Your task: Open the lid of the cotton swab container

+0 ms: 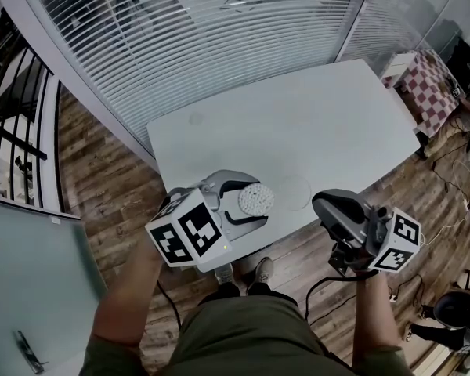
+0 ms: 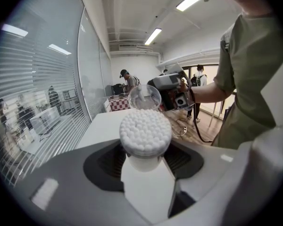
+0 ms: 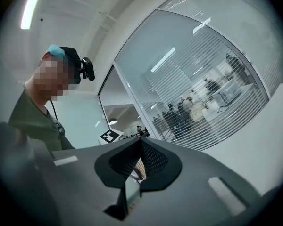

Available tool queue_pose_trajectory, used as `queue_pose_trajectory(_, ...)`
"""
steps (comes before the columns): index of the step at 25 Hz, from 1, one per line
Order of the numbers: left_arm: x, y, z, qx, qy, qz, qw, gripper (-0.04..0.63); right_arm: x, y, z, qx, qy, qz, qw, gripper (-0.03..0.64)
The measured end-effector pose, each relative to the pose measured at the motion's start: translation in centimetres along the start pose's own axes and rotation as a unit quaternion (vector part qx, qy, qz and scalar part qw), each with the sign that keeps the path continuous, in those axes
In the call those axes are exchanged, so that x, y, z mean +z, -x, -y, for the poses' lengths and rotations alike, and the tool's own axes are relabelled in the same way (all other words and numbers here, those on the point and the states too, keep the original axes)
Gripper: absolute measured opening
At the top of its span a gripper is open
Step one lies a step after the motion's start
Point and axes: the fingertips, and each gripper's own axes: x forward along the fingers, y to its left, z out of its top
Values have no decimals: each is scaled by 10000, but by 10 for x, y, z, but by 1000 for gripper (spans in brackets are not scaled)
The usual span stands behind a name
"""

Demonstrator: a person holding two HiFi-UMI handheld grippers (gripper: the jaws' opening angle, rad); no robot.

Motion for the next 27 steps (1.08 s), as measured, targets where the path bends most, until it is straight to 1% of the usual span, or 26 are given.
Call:
queue_pose_trajectory(3, -1, 0, 0, 1, 5, -15, 10000, 256, -3, -1, -1, 14, 42, -76, 10000, 11)
queue_pose_trajectory(12, -3, -1, 0, -21, 17, -50, 10000, 256, -3, 1, 5, -46, -53, -48, 10000, 11)
queue_pose_trajectory(27, -5, -5, 1, -61, 36, -68, 10000, 256, -5, 3, 7, -94, -46, -138, 9999, 11)
